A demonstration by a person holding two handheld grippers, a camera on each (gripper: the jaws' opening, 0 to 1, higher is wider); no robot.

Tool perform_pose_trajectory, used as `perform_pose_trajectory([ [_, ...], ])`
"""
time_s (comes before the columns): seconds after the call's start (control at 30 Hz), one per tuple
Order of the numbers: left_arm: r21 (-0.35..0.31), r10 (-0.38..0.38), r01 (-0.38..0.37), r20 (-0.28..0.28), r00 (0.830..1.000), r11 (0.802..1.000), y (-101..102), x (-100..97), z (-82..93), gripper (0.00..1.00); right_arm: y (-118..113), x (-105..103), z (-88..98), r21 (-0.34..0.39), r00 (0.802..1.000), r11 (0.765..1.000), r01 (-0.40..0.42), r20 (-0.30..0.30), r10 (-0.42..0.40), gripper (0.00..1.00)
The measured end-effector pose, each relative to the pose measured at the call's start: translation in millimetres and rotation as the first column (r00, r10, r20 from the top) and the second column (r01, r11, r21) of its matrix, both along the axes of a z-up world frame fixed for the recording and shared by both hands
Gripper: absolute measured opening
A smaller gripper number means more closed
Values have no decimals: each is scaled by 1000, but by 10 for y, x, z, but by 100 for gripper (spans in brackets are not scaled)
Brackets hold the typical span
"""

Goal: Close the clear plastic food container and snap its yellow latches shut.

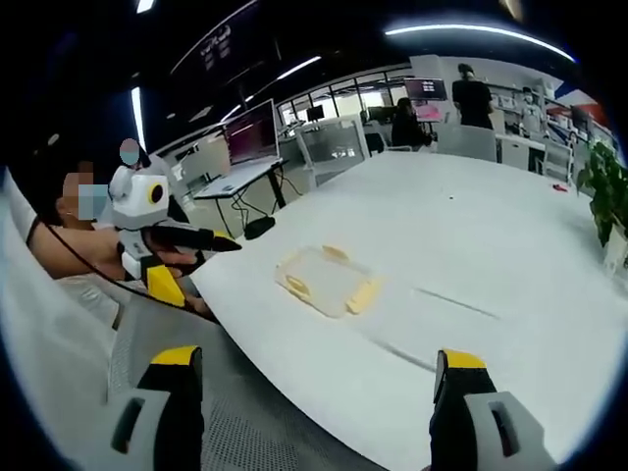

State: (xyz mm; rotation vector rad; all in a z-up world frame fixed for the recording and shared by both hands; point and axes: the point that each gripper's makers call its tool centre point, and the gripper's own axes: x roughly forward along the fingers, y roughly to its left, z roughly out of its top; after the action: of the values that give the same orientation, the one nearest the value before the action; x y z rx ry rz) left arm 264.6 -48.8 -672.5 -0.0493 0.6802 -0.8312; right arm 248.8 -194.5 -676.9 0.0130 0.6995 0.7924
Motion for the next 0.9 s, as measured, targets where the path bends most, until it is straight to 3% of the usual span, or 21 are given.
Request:
perform_pose_trajectory([
  [0.9, 90, -102, 98, 36, 994, 991, 178, 237, -70, 94, 229, 323, -29, -52, 995, 995, -88, 32, 90, 99],
])
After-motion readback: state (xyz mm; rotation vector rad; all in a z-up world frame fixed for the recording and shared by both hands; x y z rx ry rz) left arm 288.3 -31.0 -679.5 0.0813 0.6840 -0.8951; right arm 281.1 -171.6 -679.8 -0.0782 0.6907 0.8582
